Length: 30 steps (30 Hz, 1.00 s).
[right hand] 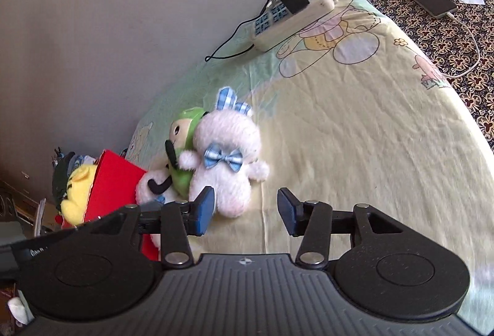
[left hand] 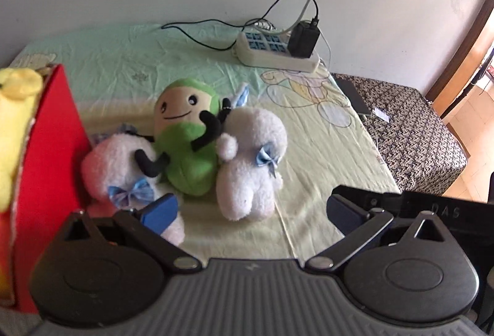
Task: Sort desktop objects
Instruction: 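Move both grippers to the white bunny plush and close on it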
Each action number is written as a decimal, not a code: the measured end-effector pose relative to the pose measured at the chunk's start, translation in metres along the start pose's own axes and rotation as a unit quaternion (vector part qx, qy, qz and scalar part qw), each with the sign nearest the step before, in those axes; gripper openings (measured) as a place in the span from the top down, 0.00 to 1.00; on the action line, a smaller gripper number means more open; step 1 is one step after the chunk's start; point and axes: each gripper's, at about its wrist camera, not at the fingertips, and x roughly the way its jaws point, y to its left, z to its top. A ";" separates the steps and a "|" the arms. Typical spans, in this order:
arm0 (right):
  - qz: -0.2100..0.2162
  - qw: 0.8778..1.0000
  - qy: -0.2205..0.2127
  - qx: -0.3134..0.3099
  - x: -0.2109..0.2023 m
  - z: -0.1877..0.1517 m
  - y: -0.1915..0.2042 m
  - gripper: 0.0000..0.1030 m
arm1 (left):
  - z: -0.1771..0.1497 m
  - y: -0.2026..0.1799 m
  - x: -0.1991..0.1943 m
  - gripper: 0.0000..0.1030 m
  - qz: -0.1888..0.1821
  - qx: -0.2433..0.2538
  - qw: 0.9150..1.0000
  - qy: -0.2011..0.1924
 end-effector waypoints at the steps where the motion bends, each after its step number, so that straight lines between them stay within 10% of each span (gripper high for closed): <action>1: -0.001 1.000 -0.003 0.008 0.004 0.006 -0.004 0.52 | 0.002 0.003 0.008 0.04 -0.002 -0.007 1.000 0.008; 14: 0.058 0.997 0.053 0.027 0.081 0.040 -0.012 0.51 | 0.017 0.007 0.061 0.41 -0.022 -0.029 0.998 0.060; 22: 0.095 0.993 0.070 0.008 0.113 0.041 -0.010 0.35 | 0.022 0.018 0.078 0.48 -0.013 -0.037 0.996 0.081; 30: 0.109 0.989 0.089 -0.036 0.117 0.035 0.006 0.49 | 0.023 0.007 0.076 0.50 -0.006 0.001 0.997 0.078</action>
